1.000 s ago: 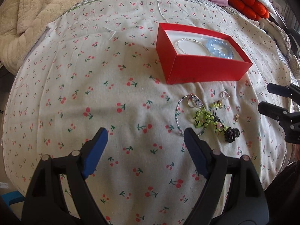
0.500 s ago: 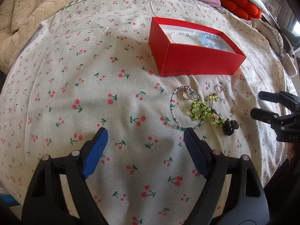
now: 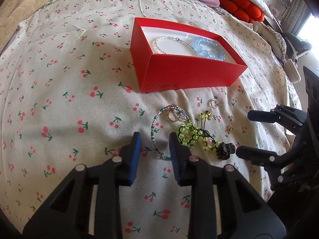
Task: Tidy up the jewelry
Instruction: 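Open both tools and move back to the remaining jewelry pile, then carry beaded bracelet with left tool while right tool carries green bracelet into box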
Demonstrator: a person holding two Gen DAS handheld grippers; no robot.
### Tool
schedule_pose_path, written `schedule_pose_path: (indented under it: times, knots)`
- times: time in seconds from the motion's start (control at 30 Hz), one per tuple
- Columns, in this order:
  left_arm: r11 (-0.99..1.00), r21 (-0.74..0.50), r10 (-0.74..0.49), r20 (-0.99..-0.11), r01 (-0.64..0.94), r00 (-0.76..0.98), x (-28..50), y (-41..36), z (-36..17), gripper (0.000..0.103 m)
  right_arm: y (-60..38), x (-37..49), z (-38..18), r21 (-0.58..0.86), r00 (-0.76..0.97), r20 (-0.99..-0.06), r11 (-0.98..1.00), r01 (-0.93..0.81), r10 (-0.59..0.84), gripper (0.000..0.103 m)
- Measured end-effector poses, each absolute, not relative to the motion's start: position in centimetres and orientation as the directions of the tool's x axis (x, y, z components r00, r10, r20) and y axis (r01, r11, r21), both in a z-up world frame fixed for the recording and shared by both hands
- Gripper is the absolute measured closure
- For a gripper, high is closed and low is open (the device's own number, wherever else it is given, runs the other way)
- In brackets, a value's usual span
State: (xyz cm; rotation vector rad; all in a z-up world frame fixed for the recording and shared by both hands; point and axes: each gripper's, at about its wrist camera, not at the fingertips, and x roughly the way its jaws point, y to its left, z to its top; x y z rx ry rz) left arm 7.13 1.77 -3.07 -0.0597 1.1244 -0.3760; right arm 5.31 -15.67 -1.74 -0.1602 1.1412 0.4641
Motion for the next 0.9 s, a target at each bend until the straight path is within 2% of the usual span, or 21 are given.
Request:
schedule_pose_path:
  times: [0.03, 0.07, 0.2, 0.5, 0.6, 0.73, 0.9]
  knots:
    - [0.935, -0.235, -0.324, -0.869, 0.266, 0.373, 7.2, 1.7, -3.1, 0.09, -15.3, 5.2, -1.8, 0.102, 0.334, -0.903, 0.89, -0.445, 0.271, 0.024]
    - [0.934, -0.238, -0.326, -0.872, 0.266, 0.365, 7.3, 1.6, -3.1, 0.094, -14.9, 5.1, -1.8, 0.095, 0.335, -0.903, 0.885, -0.457, 0.27, 0.024]
    - [0.938, -0.228, -0.314, -0.878, 0.26, 0.362, 7.3, 1.5, -2.7, 0.099, -13.7, 4.9, -1.7, 0.093, 0.325, -0.902, 0.863, -0.496, 0.284, 0.024]
    - [0.966, -0.199, -0.246, -0.896, 0.162, 0.37, 6.7, 4.4, -2.2, 0.099, -10.9, 5.3, -1.8, 0.098, 0.299, -0.906, 0.836, -0.539, 0.299, 0.027]
    - [0.974, -0.191, -0.223, -0.903, 0.123, 0.367, 6.6, 5.4, -2.4, 0.099, -9.8, 5.4, -1.9, 0.096, 0.286, -0.91, 0.822, -0.561, 0.301, 0.04]
    - [0.975, -0.202, -0.221, -0.907, 0.092, 0.359, 6.5, 6.1, -2.5, 0.099, -8.4, 6.0, -2.6, 0.089, 0.263, -0.92, 0.807, -0.584, 0.292, 0.062]
    - [0.975, -0.203, -0.223, -0.908, 0.093, 0.354, 6.3, 6.0, -2.5, 0.099, -7.3, 6.6, -3.1, 0.047, 0.274, -0.927, 0.804, -0.593, 0.256, 0.07]
